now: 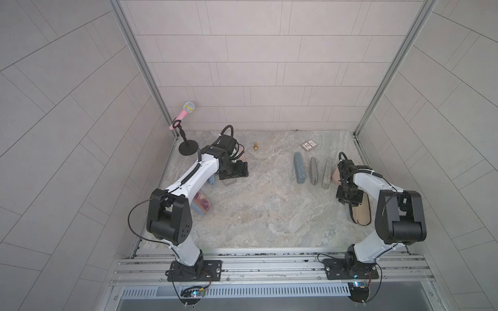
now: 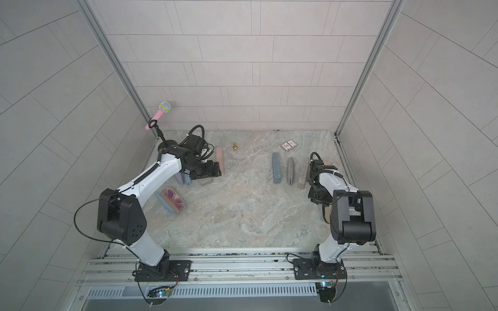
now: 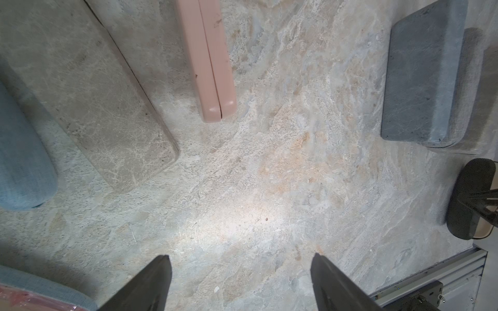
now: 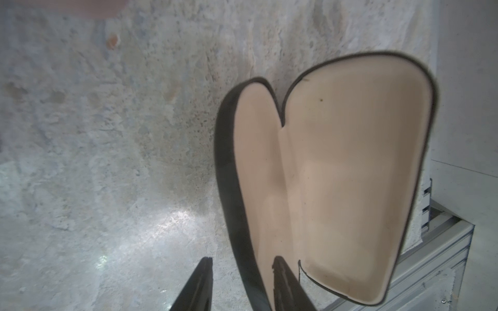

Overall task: Close the glasses case
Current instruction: Pick up the glasses case at the center of the board.

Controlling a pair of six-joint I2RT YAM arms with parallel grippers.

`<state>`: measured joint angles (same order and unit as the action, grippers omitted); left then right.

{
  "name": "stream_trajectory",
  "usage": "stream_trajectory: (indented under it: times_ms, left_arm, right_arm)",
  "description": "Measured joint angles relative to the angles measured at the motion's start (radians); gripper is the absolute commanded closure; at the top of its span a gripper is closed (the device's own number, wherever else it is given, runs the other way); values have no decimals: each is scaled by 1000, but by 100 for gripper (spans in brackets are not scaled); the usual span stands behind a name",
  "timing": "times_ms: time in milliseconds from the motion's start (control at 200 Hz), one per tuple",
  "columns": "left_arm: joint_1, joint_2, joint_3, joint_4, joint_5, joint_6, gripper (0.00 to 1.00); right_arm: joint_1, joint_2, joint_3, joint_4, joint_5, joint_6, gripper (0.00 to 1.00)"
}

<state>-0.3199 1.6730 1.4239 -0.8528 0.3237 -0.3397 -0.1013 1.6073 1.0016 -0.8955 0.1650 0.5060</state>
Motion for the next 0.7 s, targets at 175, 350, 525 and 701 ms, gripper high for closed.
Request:
stream_trajectory:
  times_ms: [175,350,525,701]
  left_arm:
    - [0,0,-2,3,6,0,11]
    - [0,0,-2,3,11,0,11]
    - [0,0,-2,3,16,0,11]
    - [0,0,-2,3,20,0,11]
  right_arm:
    - [-8,3,0,-3,0,-9,69]
    - [-11,7,0,-8,0,-15,79]
    - [-11,16,0,-12,-1,-18,85]
    - [-11,16,0,-15,-6,-19,90]
